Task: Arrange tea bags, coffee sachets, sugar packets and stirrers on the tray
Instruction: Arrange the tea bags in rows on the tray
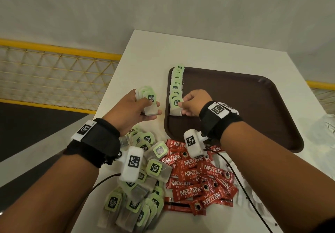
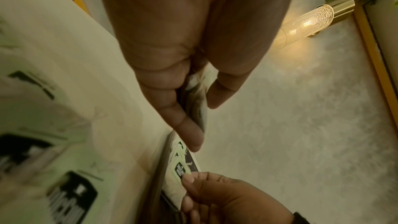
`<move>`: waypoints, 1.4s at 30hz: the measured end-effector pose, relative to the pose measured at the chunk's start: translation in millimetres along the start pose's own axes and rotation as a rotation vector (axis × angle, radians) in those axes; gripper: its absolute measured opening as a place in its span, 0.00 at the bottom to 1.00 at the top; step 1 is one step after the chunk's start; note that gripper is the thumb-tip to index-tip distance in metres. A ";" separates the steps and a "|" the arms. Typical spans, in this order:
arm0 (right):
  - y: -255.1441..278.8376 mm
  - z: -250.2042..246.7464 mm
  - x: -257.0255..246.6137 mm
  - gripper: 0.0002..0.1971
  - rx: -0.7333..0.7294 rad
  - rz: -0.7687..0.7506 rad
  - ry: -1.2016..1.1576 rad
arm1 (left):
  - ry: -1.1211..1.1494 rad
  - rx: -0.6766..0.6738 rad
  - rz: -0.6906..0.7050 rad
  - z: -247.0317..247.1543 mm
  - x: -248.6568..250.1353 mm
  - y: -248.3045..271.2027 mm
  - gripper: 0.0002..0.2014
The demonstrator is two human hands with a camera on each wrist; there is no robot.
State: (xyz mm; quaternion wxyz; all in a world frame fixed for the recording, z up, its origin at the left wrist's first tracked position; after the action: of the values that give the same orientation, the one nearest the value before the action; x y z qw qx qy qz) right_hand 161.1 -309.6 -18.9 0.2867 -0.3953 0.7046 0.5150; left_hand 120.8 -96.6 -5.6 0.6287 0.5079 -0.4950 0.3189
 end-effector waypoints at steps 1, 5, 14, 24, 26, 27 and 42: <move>-0.9 0.3 -1.7 0.07 -0.005 -0.009 -0.009 | 0.004 0.002 -0.004 -0.4 -0.5 0.1 0.16; -9.1 3.8 -1.5 0.08 0.024 -0.064 0.030 | 0.003 0.002 -0.019 1.4 -2.5 0.2 0.17; -20.9 6.4 4.1 0.07 0.033 -0.102 0.098 | 0.016 0.005 -0.019 -0.6 -5.0 3.1 0.17; -17.5 1.1 -0.2 0.09 0.065 -0.157 0.076 | 0.024 -0.046 -0.023 2.0 -7.0 5.1 0.14; -6.3 -1.3 -6.1 0.08 0.083 -0.179 0.030 | -0.014 -0.044 -0.005 3.4 -7.5 3.7 0.14; 1.3 -1.2 -9.4 0.07 0.065 -0.188 0.019 | -0.038 -0.035 0.003 4.2 -7.7 2.9 0.14; 10.9 -2.5 8.0 0.11 -0.078 -0.054 -0.139 | -0.100 0.033 -0.051 20.3 -1.6 -9.4 0.05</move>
State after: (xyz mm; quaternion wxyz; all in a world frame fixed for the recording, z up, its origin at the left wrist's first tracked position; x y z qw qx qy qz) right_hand 147.6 -312.3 -19.2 0.3331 -0.3885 0.6513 0.5603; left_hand 122.8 -118.4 -10.3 0.6026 0.5460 -0.5074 0.2852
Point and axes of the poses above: each hand's wrist, its own y-axis away from the middle knuckle, its own z-axis out of the palm, x = y × z, the point moved 1 cm from there along -y, towards the middle knuckle, and after that the axes turned 14 degrees about -y, right-handed, at the moved point
